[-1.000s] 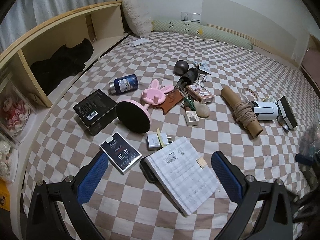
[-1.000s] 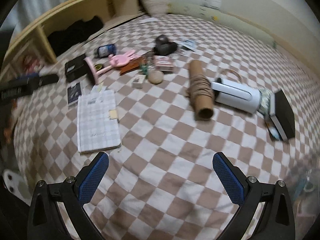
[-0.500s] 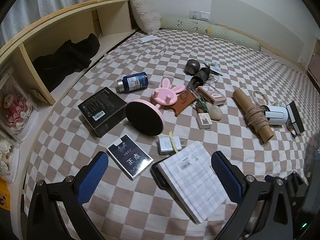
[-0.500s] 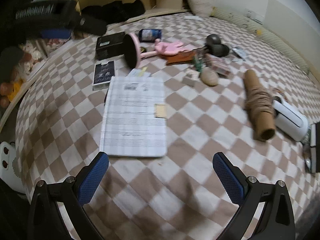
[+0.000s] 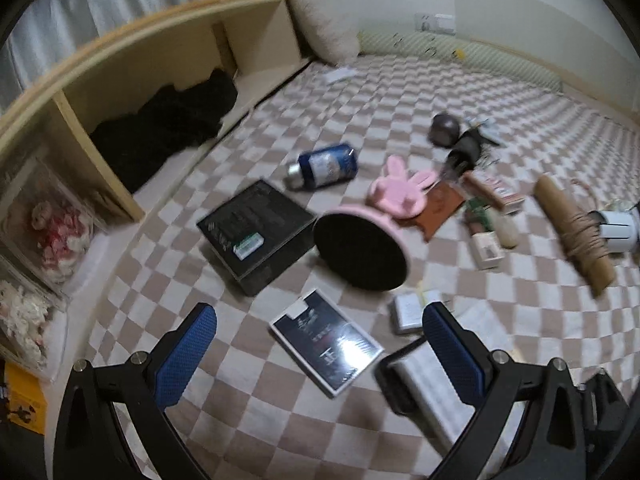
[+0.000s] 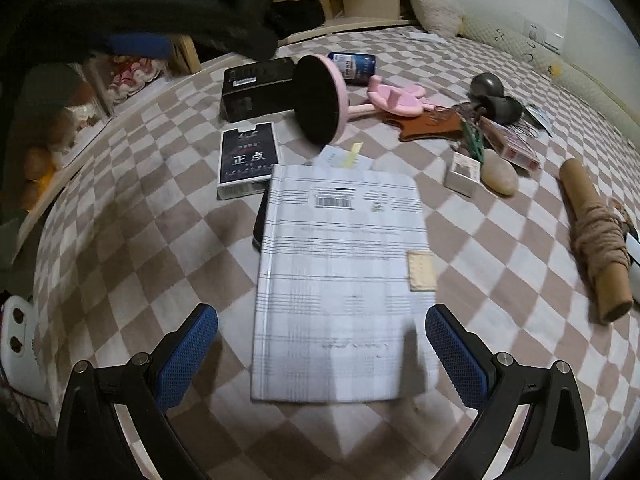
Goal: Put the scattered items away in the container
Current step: 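Move both tools toward the white notebook and the ZENDEN card box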
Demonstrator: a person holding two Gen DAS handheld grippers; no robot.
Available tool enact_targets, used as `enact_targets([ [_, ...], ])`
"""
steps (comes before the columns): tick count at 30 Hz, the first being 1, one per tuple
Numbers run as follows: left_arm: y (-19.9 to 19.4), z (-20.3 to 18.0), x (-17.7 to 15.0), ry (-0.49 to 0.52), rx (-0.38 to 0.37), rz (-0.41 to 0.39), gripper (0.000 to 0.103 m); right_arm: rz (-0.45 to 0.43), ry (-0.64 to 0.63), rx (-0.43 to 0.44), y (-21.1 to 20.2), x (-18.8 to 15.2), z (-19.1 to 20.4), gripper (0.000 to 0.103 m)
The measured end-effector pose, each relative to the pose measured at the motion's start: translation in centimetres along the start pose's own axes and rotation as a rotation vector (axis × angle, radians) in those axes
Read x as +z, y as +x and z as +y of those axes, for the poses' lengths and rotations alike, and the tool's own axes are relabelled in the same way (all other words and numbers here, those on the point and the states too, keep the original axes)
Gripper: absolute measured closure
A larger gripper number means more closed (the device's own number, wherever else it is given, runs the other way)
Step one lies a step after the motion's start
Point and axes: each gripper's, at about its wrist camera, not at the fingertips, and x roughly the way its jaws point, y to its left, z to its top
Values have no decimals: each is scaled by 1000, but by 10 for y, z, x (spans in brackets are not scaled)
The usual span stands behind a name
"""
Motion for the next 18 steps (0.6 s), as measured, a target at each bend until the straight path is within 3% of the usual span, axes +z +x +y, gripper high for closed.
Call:
enact_targets([
  [8, 56, 17, -8, -95, -12, 91, 0, -13, -25, -119, 8, -9, 4, 0],
  [18, 85, 4, -21, -111, -66, 125, 0, 25, -244, -208, -10, -55, 15, 0],
])
